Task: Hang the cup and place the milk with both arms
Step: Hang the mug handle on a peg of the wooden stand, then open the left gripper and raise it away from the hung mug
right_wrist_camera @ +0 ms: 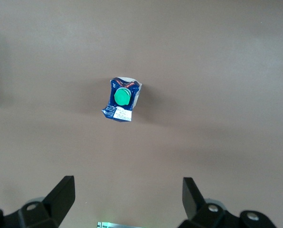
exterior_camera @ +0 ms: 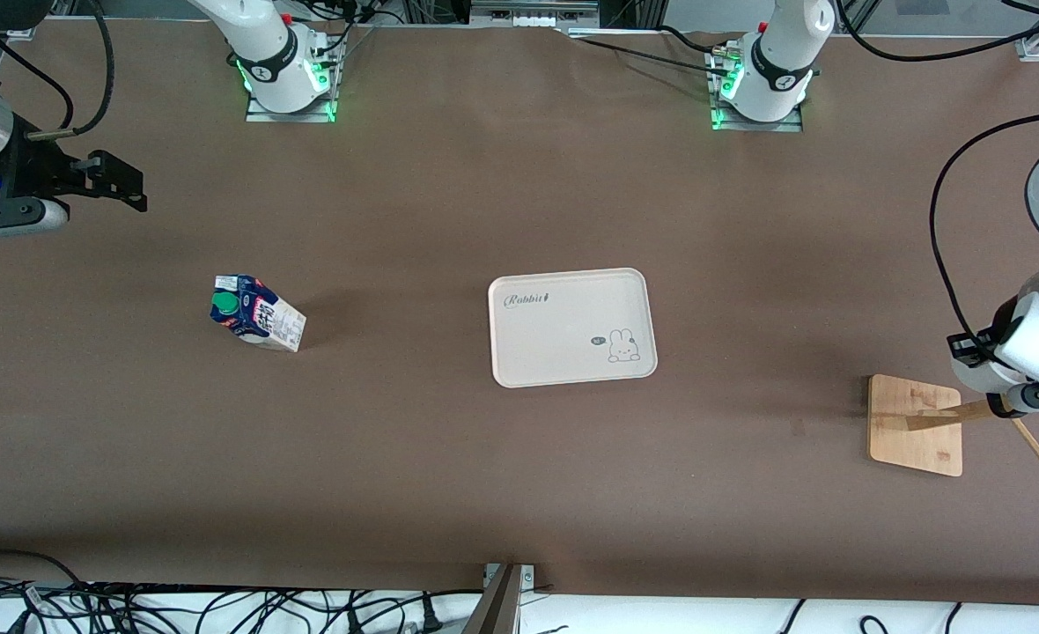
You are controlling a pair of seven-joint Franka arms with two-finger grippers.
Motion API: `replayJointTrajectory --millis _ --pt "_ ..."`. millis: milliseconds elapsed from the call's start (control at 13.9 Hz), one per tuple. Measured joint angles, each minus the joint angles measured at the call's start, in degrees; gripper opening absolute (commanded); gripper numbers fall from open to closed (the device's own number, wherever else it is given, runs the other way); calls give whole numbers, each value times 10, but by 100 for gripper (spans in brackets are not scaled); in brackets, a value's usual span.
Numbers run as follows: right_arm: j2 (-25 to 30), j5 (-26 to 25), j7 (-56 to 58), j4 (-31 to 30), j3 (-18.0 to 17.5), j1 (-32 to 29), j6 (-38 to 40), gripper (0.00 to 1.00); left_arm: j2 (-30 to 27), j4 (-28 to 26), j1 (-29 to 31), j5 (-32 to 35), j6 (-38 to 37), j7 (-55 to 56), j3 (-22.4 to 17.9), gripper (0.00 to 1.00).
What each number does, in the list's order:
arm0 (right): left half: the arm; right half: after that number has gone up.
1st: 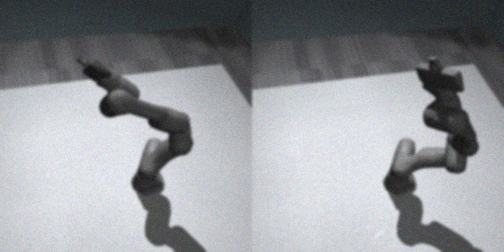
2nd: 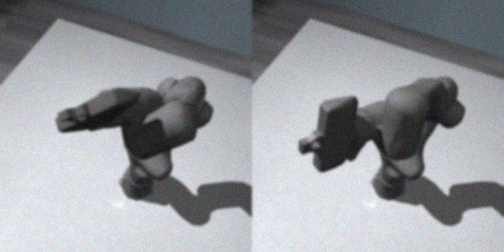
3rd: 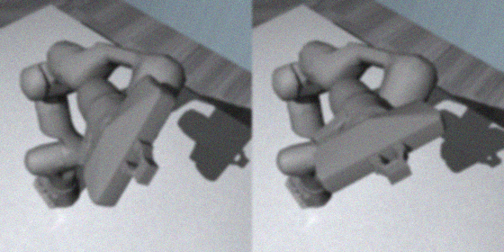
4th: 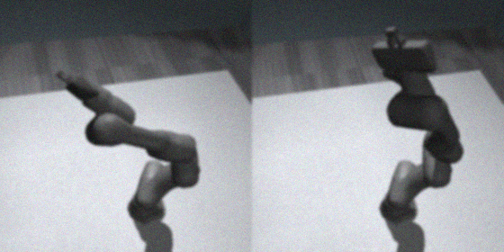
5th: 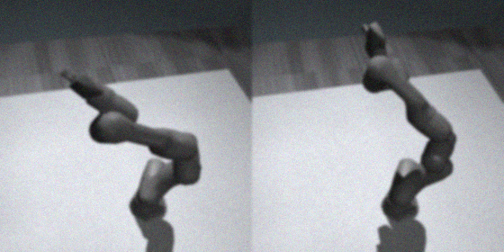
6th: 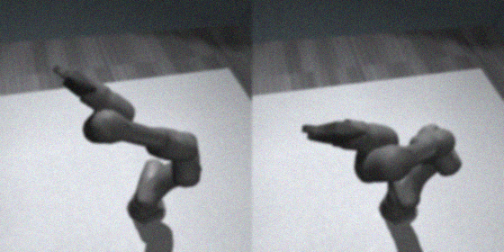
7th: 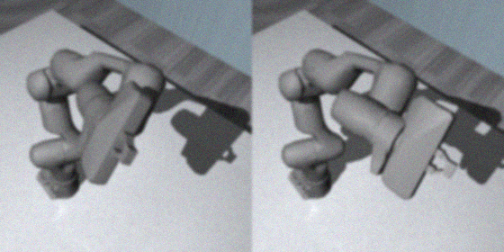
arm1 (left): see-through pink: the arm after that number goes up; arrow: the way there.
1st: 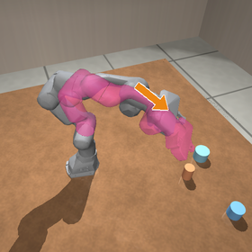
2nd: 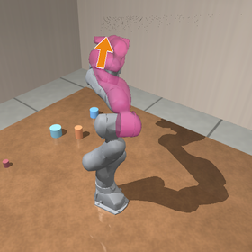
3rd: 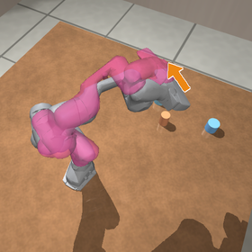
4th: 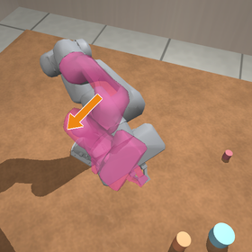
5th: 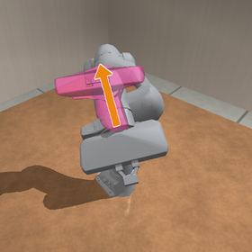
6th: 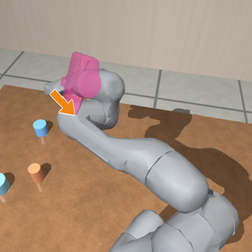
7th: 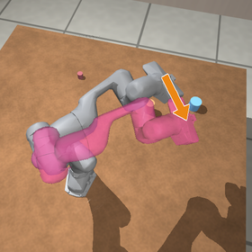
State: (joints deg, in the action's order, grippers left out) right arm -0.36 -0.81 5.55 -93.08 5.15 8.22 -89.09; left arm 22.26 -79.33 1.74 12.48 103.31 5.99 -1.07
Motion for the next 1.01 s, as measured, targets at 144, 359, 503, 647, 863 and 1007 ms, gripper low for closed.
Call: replayJointTrajectory --millis 144,359,503,647,863,1007 --pt "0 -1 0 2 -4 1 0 100 2 0 20 0 -1 -8 0 44" --pt "0 -1 0 5 -6 1 -6 100 4 -1 34 0 -10 -36 1 100" --pt "-1 -1 0 10 -6 1 -15 100 3 0 32 0 -11 -38 9 100" --pt "-1 -1 0 11 -6 1 -36 100 3 2 29 0 -21 -39 18 100" --pt "-2 -1 0 11 -6 1 -40 100 -5 12 27 -1 -90 -40 43 100" --pt "-4 -1 0 11 -6 1 -40 100 -20 17 25 -8 -124 -40 68 100"
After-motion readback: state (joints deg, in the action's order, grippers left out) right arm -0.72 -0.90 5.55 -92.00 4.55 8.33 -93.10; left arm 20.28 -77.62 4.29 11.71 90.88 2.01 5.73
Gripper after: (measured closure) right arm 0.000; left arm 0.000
